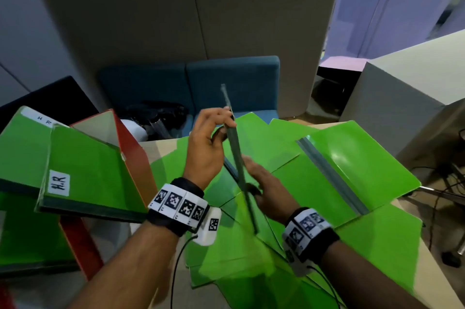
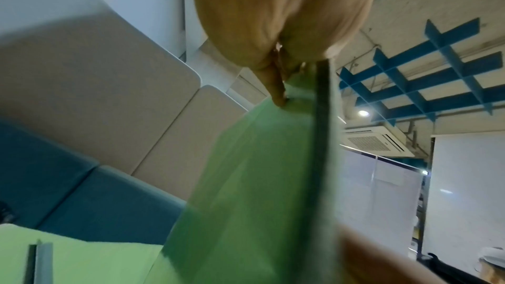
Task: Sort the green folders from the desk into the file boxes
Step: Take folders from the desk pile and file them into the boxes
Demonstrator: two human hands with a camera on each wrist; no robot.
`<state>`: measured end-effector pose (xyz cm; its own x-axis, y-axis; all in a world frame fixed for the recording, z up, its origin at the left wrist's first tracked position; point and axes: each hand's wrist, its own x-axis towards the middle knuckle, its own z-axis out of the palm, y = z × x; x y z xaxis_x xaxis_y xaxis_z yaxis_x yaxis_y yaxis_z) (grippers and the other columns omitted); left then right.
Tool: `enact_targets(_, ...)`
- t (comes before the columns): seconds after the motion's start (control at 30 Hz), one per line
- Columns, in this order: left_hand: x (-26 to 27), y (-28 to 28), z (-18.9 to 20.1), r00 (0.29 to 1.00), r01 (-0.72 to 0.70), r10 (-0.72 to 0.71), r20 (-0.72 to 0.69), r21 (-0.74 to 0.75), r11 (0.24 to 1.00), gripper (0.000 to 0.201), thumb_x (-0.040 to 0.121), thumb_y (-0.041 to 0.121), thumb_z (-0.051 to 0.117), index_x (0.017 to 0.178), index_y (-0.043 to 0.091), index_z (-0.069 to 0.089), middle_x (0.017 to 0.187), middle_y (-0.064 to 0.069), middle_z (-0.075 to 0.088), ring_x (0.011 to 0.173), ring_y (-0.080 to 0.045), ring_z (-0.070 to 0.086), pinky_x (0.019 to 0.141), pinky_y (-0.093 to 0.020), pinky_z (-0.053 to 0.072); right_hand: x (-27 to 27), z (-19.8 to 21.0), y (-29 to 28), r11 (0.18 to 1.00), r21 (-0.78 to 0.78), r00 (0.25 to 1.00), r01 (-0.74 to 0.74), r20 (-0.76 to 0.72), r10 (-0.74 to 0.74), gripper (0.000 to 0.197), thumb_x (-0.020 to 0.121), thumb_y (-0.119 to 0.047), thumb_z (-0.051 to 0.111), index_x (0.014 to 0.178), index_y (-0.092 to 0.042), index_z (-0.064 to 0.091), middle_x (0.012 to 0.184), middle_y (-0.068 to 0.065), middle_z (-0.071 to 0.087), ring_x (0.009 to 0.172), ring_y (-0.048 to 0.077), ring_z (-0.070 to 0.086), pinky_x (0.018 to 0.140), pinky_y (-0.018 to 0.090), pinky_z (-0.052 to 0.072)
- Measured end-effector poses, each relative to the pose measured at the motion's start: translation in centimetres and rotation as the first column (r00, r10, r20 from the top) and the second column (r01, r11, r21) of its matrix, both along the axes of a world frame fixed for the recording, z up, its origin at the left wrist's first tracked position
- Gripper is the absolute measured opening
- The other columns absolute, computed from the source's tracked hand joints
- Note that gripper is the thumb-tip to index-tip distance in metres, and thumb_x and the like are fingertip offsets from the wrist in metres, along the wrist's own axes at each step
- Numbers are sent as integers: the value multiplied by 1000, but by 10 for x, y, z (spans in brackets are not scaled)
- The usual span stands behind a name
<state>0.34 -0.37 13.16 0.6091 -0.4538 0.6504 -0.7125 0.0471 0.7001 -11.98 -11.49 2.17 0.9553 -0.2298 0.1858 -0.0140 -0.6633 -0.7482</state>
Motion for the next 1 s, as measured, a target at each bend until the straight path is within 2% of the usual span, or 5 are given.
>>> enact_targets(0.27,-34,27,-22,933,48,-2,-361,119,992,51,89,58,51,129,26,55,128,9,61,121,-6,55,96,-31,50,24,-15,37,987,-104,990,-124,55,130,68,93,-16,52,152,-20,18,161,-3,4,146,15,17,115,29,26)
enact_targets(0.6,10,61,1,806,-351,331,-491,55,935,11,95,19,59,97,9,64,73,1,60,59,-6,52,60,-14,45,54,19,36,980,-141,981,-139,112,155,71,94,-22,57,148,-32,12,158,-14,-4,144,7,11,114,28,20)
enact_targets(0.8,37,99,30,732,-492,333,-595,-122,862,8,94,16,59,88,19,55,80,9,55,67,11,54,67,-4,45,65,7,22,995,-37,988,95,-119,-99,71,93,-32,57,150,-35,14,159,-3,-6,146,21,13,115,42,22)
enact_targets(0.87,42,113,37,743,-503,308,-594,-192,843,11,95,14,59,104,10,61,89,7,62,82,4,60,87,-21,52,73,10,29,984,26,967,176,-190,-168,76,93,-33,58,152,-29,11,160,5,-2,145,23,15,115,38,18)
enact_targets(1.0,45,137,57,815,-506,288,-503,-377,776,24,96,6,55,115,19,57,108,1,58,95,-6,57,89,-25,47,94,35,68,999,5,998,50,33,-51,83,91,-37,59,152,-20,6,160,5,4,145,13,6,117,29,13)
